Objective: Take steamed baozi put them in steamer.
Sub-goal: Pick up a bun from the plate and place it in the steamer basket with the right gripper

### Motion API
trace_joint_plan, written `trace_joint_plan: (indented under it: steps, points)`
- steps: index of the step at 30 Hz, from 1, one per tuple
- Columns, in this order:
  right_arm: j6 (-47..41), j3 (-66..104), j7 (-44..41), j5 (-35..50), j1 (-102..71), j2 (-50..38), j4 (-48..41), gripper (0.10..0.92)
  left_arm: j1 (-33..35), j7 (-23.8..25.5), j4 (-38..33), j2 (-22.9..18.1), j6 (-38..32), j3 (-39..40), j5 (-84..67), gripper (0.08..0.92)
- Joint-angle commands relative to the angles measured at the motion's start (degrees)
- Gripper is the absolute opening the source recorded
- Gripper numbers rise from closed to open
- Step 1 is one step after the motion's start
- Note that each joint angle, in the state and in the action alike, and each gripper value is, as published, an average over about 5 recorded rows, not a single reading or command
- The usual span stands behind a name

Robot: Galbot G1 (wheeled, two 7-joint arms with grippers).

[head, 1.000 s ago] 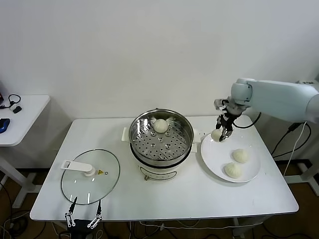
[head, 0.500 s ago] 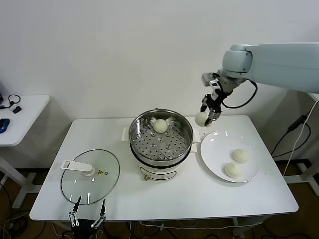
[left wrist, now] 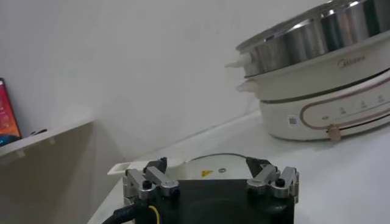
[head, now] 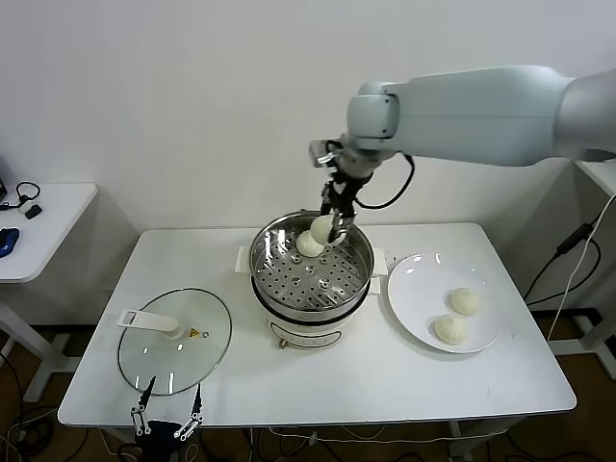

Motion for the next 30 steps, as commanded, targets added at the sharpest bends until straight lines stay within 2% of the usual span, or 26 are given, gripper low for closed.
trace_joint_plan:
  steps: [1,10,30]
  points:
    - [-1.4,2.7,2.1,-0.1,-6.7,6.6,-3.0,0.585,0.0,0.0,-0.1,-0.2,-0.1,0.0,0.0,0.823]
    - [-1.3,3.1,3.2,-4.6,-11.0,7.5,-6.5,0.585,0.3,-0.1,0.1,-0.3,-0.5,-0.3,0.0,0.823]
    - [0.0,4.2,3.0,-8.4,-16.1,9.6,-13.3,0.585,0.1,-0.1,0.5,-0.4,-0.6,-0.5,0.1,0.823]
